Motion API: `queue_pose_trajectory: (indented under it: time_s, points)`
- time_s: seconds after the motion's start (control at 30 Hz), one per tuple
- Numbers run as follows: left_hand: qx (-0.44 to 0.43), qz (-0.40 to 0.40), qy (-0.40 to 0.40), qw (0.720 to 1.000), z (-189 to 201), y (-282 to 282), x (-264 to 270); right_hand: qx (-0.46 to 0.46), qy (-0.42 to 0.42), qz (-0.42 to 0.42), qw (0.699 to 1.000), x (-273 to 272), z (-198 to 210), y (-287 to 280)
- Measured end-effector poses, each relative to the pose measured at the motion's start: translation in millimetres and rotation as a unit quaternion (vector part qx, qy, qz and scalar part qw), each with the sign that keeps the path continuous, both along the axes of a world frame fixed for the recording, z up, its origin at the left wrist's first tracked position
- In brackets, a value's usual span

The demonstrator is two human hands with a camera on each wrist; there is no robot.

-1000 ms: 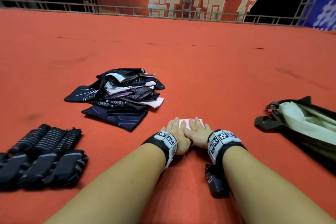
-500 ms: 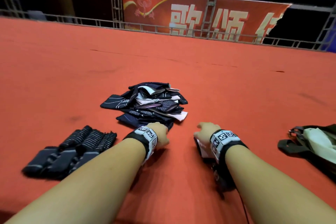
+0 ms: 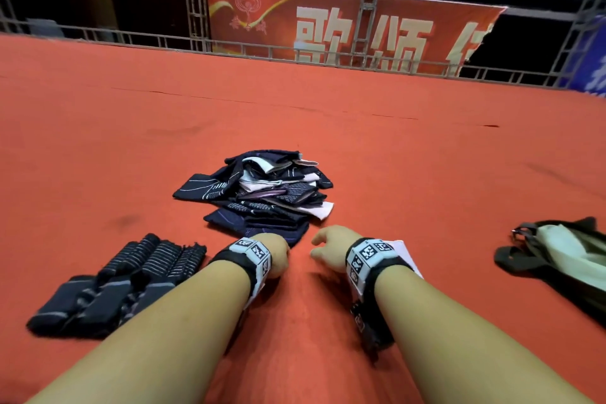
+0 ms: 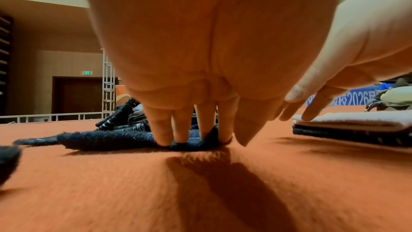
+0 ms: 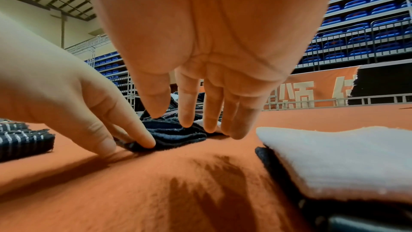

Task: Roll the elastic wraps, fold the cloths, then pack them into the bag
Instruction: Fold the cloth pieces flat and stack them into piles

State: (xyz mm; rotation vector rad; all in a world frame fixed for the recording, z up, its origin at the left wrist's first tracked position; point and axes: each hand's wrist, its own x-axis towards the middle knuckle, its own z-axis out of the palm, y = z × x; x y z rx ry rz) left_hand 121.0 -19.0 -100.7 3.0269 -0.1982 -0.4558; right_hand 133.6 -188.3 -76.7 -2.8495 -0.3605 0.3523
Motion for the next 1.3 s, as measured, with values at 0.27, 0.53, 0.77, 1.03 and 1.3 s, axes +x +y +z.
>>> queue_pose_trajectory:
  time_s: [0.27, 0.53, 0.77, 1.03, 1.3]
  points:
    - [-0.207, 0.101, -0.261, 0.938, 57, 9, -12, 0.040, -0.009, -0.034, 0.999, -11, 23, -16]
    - [-0.412, 0.049, -0.249, 0.875, 123, 10, -37, 0.210, -0.009, -0.116, 0.971, -37, 46, -34]
    - [-0.649, 0.029, -0.111, 0.752, 144, -2, -72, 0.502, 0.146, -0.128, 0.843, -74, 47, -48]
    - [-0.659, 0.135, 0.055, 0.738, 116, -7, -114, 0.579, 0.101, -0.094, 0.803, -108, 46, -61]
    - [-0.608, 0.097, 0.016, 0.788, 86, -12, -125, 0.549, 0.061, -0.141, 0.822, -118, 26, -67]
